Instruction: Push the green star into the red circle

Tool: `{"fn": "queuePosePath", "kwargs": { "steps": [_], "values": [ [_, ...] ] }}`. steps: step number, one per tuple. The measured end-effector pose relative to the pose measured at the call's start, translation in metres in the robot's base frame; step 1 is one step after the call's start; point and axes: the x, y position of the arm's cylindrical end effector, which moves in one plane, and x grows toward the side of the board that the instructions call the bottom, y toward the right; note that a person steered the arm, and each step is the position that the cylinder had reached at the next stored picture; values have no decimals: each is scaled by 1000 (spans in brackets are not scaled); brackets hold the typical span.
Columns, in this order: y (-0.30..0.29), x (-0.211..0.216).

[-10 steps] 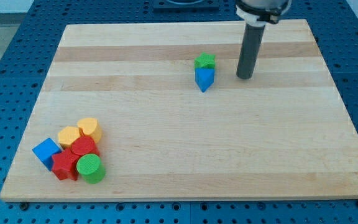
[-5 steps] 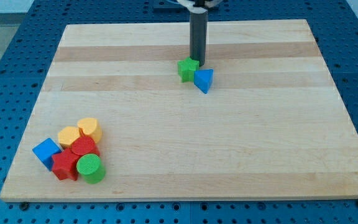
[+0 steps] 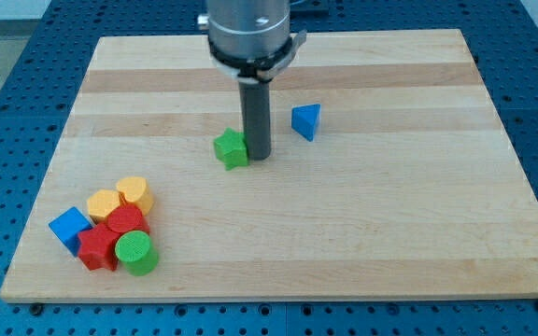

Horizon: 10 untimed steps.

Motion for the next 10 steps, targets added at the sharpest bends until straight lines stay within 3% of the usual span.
{"fn": "queuePosePath", "kwargs": {
  "steps": [3, 4, 5, 7, 8, 10],
  "values": [
    [-41, 92],
    [-6, 110],
    [13, 84],
    [14, -44],
    [14, -54],
    [-29, -8]
  ]
}}
